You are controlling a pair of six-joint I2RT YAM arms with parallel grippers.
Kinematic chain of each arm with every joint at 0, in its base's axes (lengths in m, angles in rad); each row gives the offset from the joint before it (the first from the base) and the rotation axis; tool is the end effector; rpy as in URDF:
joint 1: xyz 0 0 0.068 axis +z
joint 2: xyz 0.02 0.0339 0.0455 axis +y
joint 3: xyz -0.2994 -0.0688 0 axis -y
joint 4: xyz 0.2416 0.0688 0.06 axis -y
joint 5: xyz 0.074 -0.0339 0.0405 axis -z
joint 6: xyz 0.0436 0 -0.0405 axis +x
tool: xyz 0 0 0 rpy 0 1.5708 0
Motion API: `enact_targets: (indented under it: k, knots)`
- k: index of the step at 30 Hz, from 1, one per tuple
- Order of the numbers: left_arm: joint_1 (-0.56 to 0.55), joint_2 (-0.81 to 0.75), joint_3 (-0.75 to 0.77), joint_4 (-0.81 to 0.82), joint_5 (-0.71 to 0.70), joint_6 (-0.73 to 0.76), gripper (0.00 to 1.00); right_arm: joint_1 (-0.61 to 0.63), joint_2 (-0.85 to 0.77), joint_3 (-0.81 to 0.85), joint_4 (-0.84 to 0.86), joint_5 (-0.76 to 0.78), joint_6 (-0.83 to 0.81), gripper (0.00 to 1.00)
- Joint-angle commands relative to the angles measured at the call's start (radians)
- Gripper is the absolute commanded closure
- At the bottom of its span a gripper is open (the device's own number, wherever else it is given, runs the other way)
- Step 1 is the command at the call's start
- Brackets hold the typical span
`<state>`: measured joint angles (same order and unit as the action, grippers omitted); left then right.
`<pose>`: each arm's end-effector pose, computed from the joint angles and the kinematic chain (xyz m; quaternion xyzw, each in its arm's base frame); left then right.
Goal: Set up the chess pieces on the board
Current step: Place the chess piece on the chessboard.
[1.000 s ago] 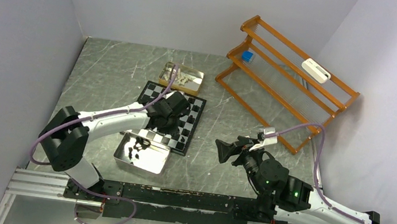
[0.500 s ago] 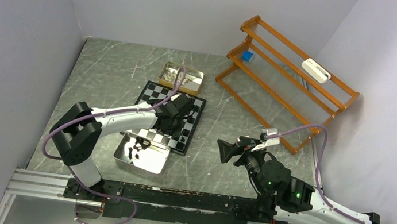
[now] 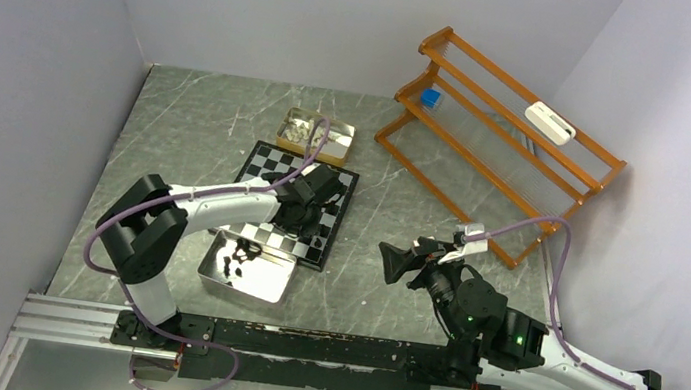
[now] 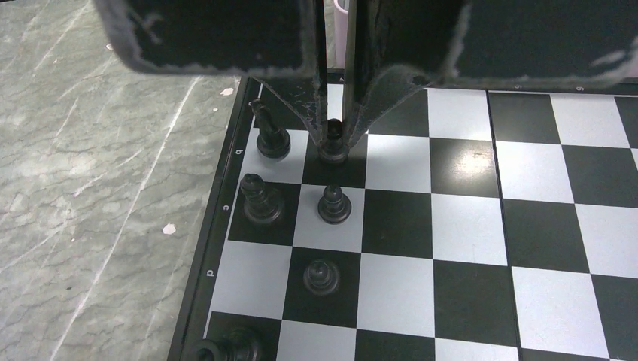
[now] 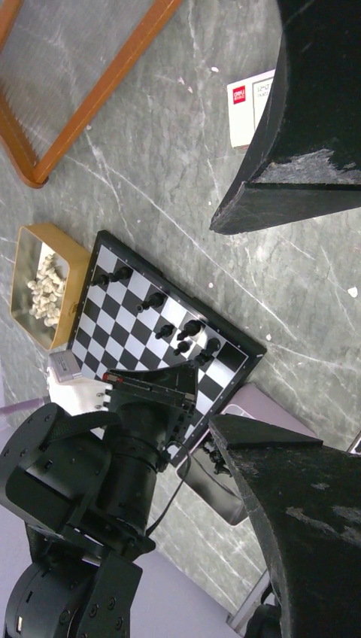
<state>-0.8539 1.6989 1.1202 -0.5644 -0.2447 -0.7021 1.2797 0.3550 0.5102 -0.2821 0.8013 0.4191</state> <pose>0.2324 -0.2505 0.2227 0.0477 0.9691 -0.0629 0.2337 0.0507 0.0602 0.3010 -0.0540 0.7356 0.2636 0.6217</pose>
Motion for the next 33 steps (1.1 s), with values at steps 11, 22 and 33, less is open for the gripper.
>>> enact_targets:
  k: [11, 22, 33]
  knots:
    - [-0.009, 0.020, 0.041, 0.008, -0.038, 0.014, 0.83, 0.003, -0.010, 0.004, 0.002, 0.035, 0.000, 0.06]
    - [-0.009, 0.034, 0.047, -0.004, -0.040, 0.016, 0.82, 0.003, -0.014, 0.007, -0.006, 0.036, 0.006, 0.06]
    - [-0.009, 0.028, 0.059, -0.022, -0.044, 0.015, 0.74, 0.002, -0.017, 0.007, -0.011, 0.038, 0.006, 0.06]
